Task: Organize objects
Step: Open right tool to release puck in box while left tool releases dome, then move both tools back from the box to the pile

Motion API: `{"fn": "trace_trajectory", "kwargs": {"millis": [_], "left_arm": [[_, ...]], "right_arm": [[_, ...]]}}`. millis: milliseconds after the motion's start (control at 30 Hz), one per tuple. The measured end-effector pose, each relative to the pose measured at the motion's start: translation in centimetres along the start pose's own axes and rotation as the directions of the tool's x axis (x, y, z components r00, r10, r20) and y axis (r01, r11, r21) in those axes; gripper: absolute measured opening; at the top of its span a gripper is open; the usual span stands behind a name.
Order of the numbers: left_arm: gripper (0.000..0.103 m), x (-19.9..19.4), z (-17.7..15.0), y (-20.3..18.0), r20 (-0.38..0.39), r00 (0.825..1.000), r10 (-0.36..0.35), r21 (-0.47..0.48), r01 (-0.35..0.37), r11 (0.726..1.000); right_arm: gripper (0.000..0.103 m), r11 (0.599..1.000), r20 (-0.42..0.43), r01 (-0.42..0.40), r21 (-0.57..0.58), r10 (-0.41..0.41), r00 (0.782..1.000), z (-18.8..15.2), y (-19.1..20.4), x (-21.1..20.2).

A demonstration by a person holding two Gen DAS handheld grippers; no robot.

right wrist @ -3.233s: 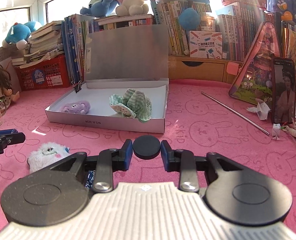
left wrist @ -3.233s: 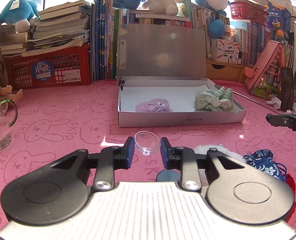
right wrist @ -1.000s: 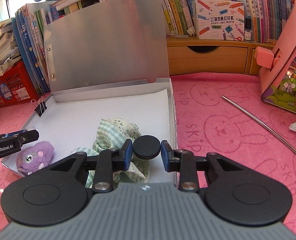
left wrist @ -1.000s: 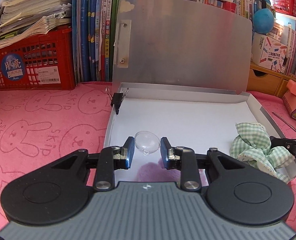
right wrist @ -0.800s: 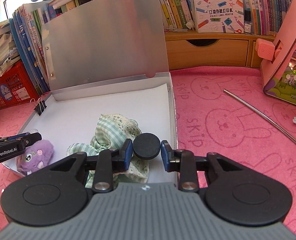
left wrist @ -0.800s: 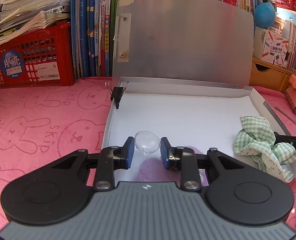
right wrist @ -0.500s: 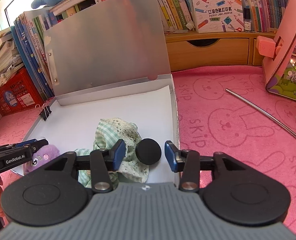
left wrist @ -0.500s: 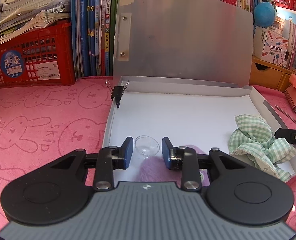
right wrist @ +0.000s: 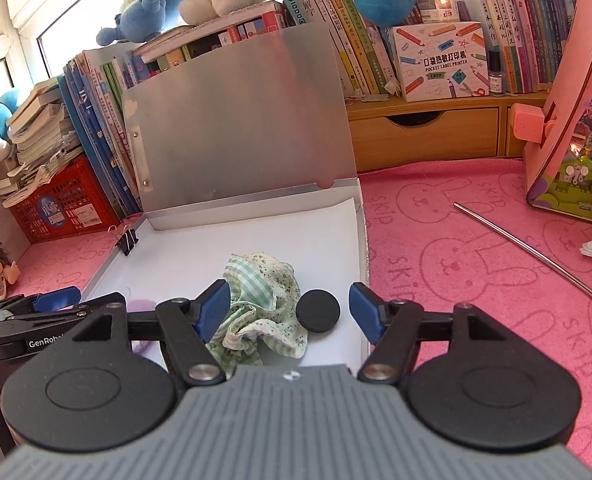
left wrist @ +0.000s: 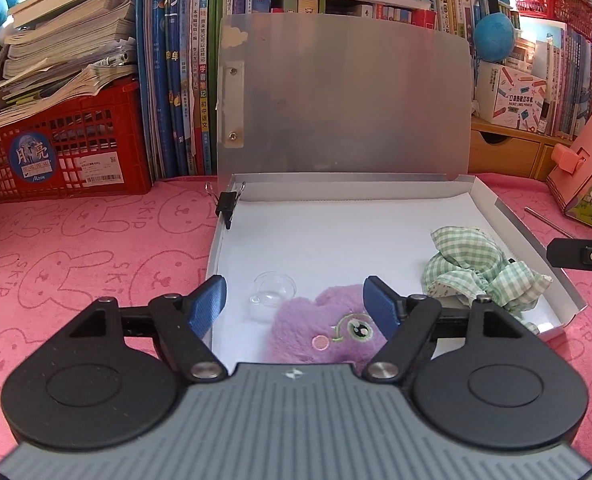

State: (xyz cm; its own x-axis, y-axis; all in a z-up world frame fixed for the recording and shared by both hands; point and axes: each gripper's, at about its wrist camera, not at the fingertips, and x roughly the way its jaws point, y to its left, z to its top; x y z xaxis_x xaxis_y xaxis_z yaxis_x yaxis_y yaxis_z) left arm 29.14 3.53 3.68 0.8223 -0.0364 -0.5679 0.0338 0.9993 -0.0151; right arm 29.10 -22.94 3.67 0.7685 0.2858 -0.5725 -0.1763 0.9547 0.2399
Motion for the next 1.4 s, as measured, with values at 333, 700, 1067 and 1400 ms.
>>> {"fn": "trace_trajectory", "kwargs": {"millis": [333,700,1067,1400], "left_arm": [[0.079,-4.3,-1.5,-0.9,0.030,0.998,-0.057,-0.006,0.057,0.998],[0.080,-9.8,-5.0,-2.9,0.048,0.992,-0.119,0.064,0.116,0.991],[0.080,-15.1,-9.1,-4.0,0.072,0.983,-0.166,0.084,0.160,0.984],[0.080,-18.4,-13.5,-4.2,0.037,0.981,-0.192,0.076,0.189,0.979]], "right_arm": [[0.080,0.996,0.015,-0.029,-0.083,0.031,0.999,-2.1,1.1,-3.6],[0.082,0.984,0.026,-0.063,-0.165,0.068,0.997,-5.7,2.1,-7.9],[0.084,0.974,0.042,-0.069,-0.217,0.080,0.996,-9.3,2.6,-11.8],[0.085,0.962,0.044,-0.073,-0.264,0.088,0.995,-13.0,3.5,-14.4]]}}
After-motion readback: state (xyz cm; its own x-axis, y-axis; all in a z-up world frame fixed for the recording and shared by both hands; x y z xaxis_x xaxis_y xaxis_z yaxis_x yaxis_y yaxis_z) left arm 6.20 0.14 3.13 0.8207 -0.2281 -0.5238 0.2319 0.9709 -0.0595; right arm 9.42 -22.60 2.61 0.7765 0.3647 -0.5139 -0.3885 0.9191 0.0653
